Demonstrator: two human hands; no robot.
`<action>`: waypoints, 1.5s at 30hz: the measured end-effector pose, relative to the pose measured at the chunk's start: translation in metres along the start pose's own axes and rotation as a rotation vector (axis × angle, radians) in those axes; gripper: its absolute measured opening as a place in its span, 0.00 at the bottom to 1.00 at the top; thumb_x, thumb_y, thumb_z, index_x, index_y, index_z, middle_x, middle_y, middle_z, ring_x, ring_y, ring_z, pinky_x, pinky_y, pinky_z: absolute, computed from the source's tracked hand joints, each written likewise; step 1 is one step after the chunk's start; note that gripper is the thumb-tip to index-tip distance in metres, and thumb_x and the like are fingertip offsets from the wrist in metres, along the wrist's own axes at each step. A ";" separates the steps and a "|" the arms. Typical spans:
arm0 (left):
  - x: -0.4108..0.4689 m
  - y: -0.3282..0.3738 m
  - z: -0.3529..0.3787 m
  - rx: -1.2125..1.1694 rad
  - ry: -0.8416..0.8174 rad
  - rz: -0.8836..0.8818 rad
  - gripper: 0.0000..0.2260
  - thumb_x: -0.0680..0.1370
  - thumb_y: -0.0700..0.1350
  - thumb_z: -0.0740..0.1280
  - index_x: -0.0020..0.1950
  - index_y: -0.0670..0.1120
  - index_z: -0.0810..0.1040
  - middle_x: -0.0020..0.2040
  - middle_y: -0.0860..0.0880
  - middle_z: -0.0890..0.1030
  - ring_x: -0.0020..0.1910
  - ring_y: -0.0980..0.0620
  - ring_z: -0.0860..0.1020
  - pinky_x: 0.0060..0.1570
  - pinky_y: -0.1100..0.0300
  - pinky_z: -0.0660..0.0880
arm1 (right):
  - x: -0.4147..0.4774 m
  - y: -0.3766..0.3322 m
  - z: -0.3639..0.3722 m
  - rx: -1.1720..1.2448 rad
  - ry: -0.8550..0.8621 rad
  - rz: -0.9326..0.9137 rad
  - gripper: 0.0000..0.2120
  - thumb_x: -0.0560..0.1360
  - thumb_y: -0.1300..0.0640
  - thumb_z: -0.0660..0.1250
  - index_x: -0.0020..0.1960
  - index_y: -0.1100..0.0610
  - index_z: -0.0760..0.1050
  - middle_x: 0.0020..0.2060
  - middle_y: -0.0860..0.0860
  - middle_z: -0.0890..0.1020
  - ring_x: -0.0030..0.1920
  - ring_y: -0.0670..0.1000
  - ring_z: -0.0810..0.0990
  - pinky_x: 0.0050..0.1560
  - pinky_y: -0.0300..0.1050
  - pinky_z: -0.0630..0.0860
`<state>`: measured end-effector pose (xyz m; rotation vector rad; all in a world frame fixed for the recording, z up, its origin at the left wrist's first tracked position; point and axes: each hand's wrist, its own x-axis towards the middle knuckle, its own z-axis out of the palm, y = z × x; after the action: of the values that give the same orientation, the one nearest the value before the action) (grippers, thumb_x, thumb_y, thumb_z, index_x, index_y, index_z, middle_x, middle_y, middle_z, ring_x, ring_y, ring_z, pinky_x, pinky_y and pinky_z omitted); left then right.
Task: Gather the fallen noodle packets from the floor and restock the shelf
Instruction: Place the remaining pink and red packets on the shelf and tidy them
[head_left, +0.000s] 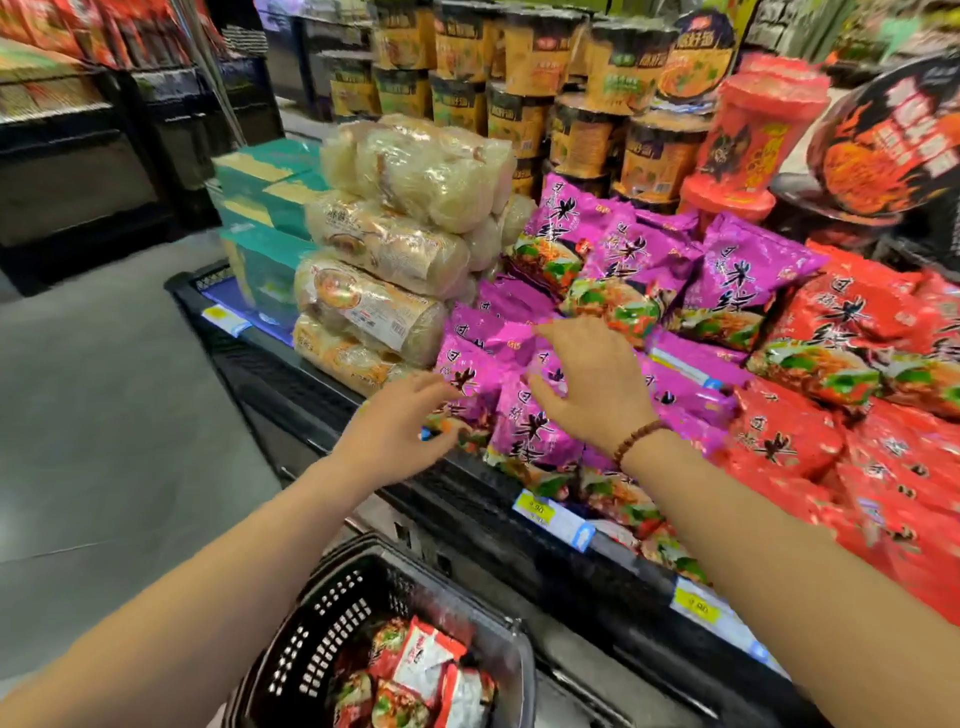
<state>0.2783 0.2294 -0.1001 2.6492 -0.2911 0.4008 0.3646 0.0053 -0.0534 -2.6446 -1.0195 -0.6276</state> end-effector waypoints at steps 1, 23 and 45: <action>-0.011 -0.010 -0.003 0.016 0.003 0.000 0.16 0.75 0.48 0.71 0.61 0.46 0.80 0.61 0.45 0.79 0.61 0.45 0.76 0.57 0.54 0.73 | -0.009 -0.014 0.003 -0.013 -0.006 -0.011 0.23 0.71 0.45 0.60 0.59 0.59 0.76 0.51 0.55 0.80 0.53 0.60 0.77 0.51 0.54 0.74; -0.327 -0.216 0.175 0.041 -0.300 -0.658 0.33 0.69 0.62 0.61 0.69 0.44 0.73 0.69 0.41 0.73 0.67 0.39 0.70 0.66 0.43 0.68 | -0.228 -0.171 0.309 0.371 -0.770 0.477 0.21 0.73 0.48 0.70 0.63 0.54 0.73 0.60 0.50 0.76 0.64 0.56 0.69 0.63 0.52 0.68; -0.444 -0.292 0.337 0.159 0.102 -0.657 0.24 0.71 0.47 0.72 0.66 0.41 0.77 0.71 0.42 0.72 0.69 0.42 0.69 0.66 0.45 0.69 | -0.391 -0.282 0.628 0.608 -1.218 1.040 0.17 0.70 0.48 0.73 0.32 0.54 0.68 0.29 0.49 0.72 0.34 0.53 0.72 0.32 0.43 0.62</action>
<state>0.0187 0.3938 -0.6492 2.6678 0.6532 0.3417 0.1040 0.2132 -0.7714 -2.2973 0.1790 1.3569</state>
